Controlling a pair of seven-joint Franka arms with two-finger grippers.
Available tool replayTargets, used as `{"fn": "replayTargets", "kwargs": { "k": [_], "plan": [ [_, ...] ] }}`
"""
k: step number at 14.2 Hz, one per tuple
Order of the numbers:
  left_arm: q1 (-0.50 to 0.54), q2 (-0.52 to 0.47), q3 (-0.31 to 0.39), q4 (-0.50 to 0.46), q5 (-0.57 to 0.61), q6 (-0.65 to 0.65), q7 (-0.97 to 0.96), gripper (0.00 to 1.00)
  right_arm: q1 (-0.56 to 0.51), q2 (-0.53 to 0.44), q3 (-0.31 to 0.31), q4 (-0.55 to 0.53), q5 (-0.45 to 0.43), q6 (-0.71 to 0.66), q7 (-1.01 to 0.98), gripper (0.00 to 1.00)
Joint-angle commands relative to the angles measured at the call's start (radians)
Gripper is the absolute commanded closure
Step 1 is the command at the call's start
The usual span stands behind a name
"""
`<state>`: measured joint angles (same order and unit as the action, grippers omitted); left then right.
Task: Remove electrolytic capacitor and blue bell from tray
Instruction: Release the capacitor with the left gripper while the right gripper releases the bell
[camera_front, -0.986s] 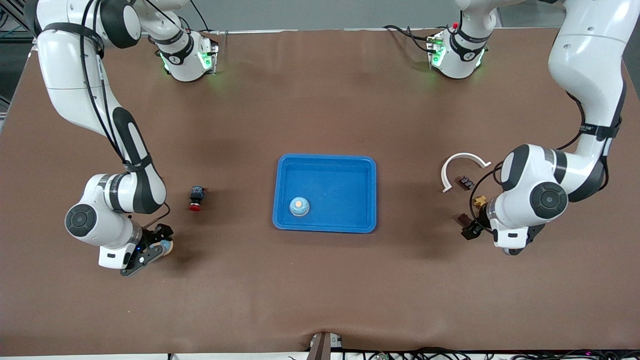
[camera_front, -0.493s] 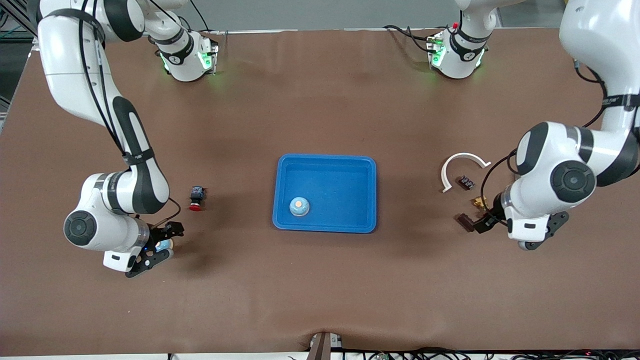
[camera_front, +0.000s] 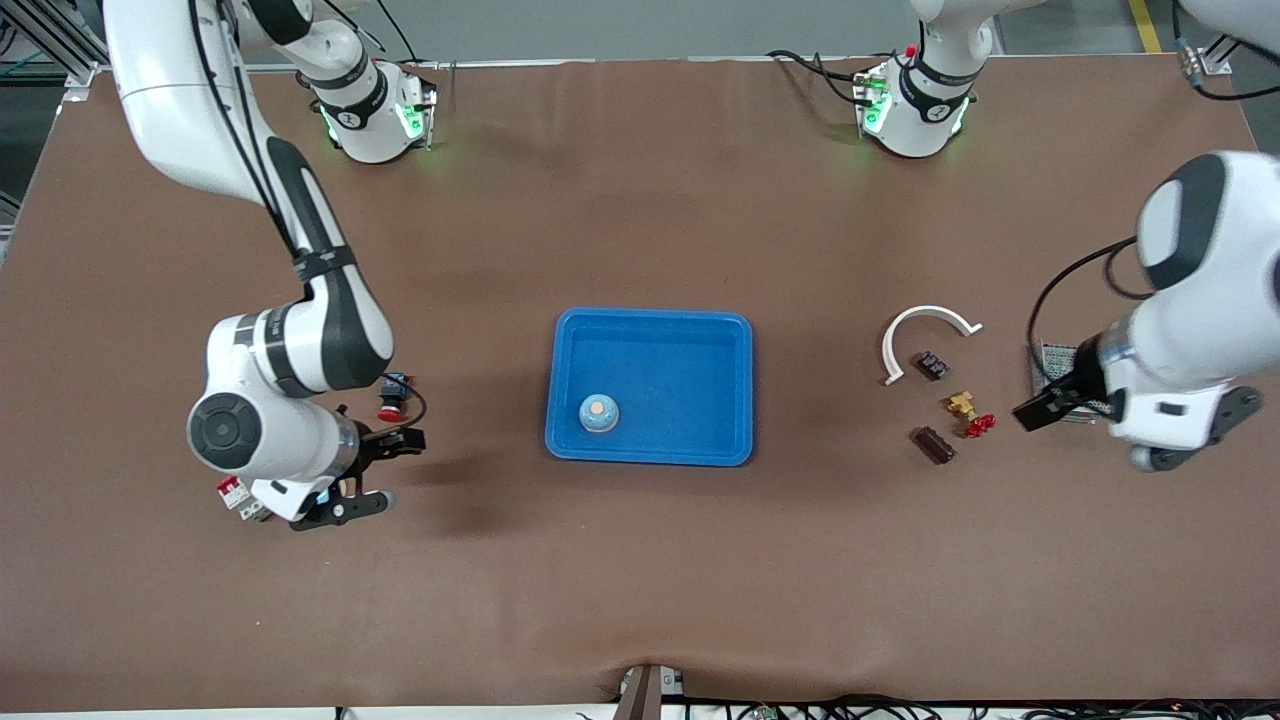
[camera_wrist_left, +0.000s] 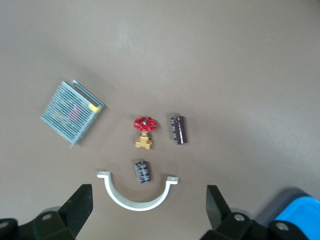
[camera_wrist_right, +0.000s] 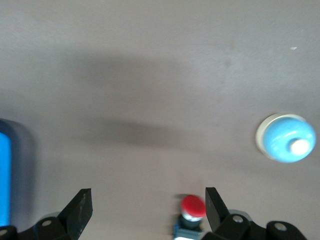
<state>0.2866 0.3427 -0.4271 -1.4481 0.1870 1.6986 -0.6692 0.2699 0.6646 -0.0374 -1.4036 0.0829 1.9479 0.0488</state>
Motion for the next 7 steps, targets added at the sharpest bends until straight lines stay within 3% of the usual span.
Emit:
{"fn": "replayTargets", "kwargs": {
  "k": [1, 4, 7],
  "plan": [
    [0.023, -0.057, 0.002, 0.012, -0.029, -0.036, 0.149, 0.00, 0.067, -0.039, -0.007, -0.018, 0.018, -0.018, 0.170, 0.00],
    [0.040, -0.117, 0.002, 0.012, -0.029, -0.098, 0.181, 0.00, 0.139, -0.040, -0.007, -0.018, 0.018, -0.007, 0.320, 0.00],
    [0.066, -0.168, 0.002, 0.012, -0.056, -0.146, 0.314, 0.00, 0.193, -0.039, -0.010, -0.018, 0.087, 0.012, 0.407, 0.00]
  ]
}}
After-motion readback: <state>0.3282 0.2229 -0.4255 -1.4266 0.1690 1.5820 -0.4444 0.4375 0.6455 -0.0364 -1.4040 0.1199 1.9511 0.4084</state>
